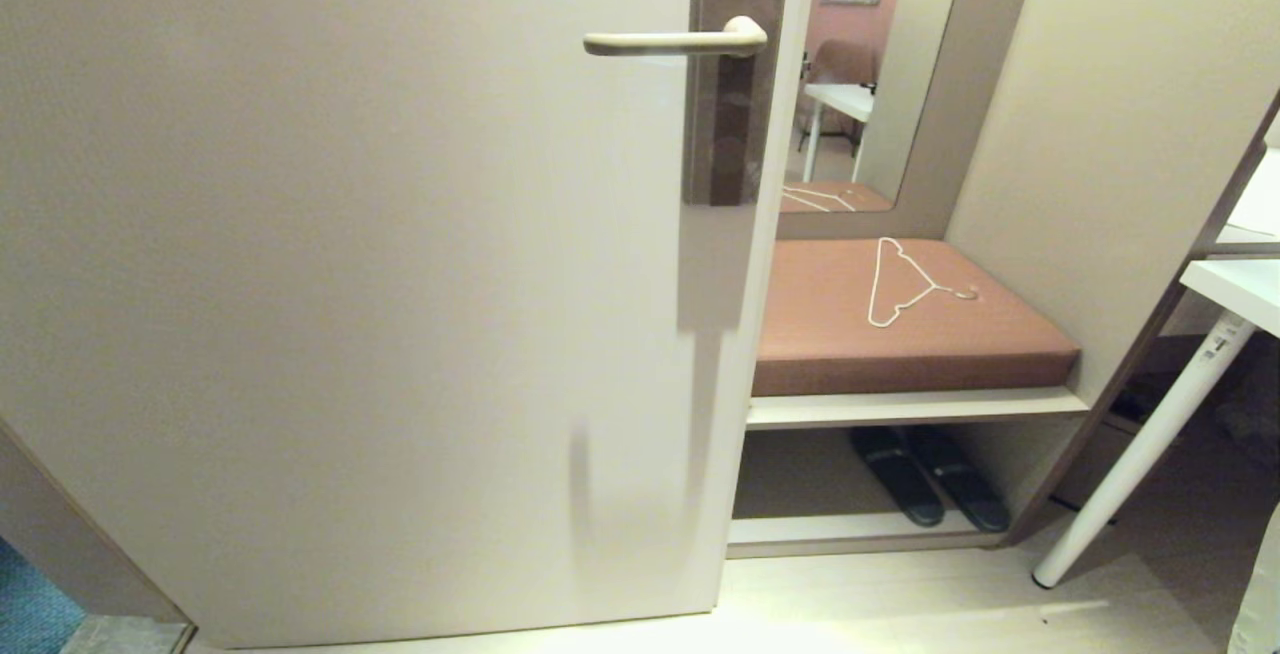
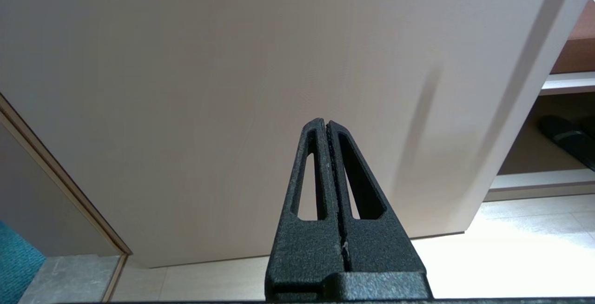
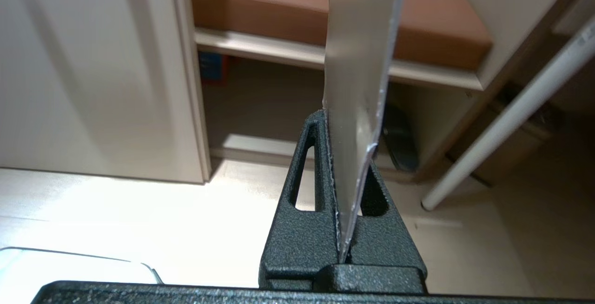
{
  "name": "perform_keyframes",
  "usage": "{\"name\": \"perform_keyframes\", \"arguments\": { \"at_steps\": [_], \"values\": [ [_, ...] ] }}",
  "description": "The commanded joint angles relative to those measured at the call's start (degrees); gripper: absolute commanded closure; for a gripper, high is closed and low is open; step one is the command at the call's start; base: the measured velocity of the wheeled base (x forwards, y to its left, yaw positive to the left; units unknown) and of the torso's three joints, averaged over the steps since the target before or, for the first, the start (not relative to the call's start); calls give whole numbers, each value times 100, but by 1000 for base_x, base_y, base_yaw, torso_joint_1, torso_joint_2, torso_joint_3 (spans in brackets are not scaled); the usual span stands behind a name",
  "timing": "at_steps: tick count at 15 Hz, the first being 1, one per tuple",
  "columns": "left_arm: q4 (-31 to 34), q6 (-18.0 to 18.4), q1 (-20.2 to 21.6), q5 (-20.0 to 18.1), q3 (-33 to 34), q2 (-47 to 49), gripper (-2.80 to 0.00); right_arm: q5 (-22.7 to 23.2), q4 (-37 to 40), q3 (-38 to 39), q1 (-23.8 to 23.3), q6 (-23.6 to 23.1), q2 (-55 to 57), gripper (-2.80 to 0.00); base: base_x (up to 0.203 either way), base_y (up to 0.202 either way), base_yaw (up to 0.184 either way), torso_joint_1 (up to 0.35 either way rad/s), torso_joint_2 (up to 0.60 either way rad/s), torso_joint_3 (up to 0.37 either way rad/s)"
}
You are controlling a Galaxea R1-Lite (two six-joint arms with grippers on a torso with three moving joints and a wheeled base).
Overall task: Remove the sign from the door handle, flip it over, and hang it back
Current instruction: Hand it to the other hand
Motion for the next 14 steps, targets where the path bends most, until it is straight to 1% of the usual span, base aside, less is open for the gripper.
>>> {"name": "perform_keyframes", "arguments": {
  "at_steps": [1, 2, 4, 6, 11, 14],
  "values": [
    [-1, 1, 1, 2, 1, 7, 0, -182, 161, 0, 111, 23, -139, 0, 0, 0, 0, 0, 0, 0],
    [-1, 1, 1, 2, 1, 7, 0, -310, 505, 0, 150, 74, -213, 0, 0, 0, 0, 0, 0, 0],
    [-1, 1, 1, 2, 1, 7, 0, -348, 682, 0, 212, 215, -377, 0, 0, 0, 0, 0, 0, 0],
    [-1, 1, 1, 2, 1, 7, 0, -361, 705, 0, 288, 293, -669, 0, 0, 0, 0, 0, 0, 0],
    [-1, 1, 1, 2, 1, 7, 0, -363, 717, 0, 304, 331, -1505, 0, 0, 0, 0, 0, 0, 0],
    [-1, 1, 1, 2, 1, 7, 0, -363, 717, 0, 304, 340, -1583, 0, 0, 0, 0, 0, 0, 0]
  ]
}}
